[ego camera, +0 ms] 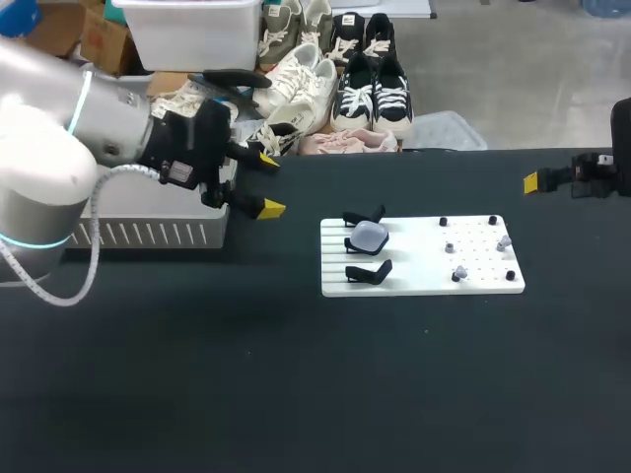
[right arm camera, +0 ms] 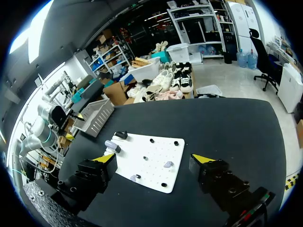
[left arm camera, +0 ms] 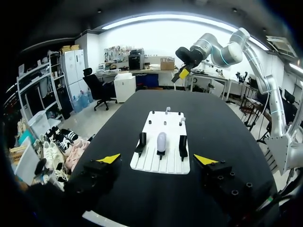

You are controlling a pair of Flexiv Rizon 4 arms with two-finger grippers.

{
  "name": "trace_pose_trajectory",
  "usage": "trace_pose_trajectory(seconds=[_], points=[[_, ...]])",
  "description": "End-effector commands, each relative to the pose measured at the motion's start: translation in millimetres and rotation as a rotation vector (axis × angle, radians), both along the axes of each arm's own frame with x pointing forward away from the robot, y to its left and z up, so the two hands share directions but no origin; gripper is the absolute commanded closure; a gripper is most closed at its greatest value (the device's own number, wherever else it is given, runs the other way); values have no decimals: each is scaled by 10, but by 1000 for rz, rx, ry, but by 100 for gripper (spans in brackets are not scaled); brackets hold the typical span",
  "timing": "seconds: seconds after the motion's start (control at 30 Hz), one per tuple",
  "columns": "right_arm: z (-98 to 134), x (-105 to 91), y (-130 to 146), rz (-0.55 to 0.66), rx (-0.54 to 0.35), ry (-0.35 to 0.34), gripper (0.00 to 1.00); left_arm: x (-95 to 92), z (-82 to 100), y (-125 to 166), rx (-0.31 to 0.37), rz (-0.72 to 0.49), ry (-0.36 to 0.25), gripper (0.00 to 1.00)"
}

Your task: Pick up each earbud case from the left stands, insert the matching earbuds, close the lid, and place the case in the box.

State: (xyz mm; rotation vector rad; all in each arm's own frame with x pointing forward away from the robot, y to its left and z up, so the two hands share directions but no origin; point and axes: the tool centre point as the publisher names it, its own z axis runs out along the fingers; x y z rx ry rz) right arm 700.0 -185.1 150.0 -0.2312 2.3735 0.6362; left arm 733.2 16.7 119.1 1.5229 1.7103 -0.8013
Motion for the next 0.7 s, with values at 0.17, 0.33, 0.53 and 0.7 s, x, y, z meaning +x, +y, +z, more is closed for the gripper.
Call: trace_pose_trajectory(seconds=[0.17,0.33,0.53,0.7], points=[[0,0,0,0,0,0,0,68,-170,-217,-12,-67,22,0],[0,0,0,0,0,0,0,4,-271,-330,-11,-79,-7,0],[0,0,0,0,0,0,0,-2,-403,-450,-11,-86,-4,11],[0,0,0,0,0,0,0,17,-488,-515,-8,-91,-1,24]])
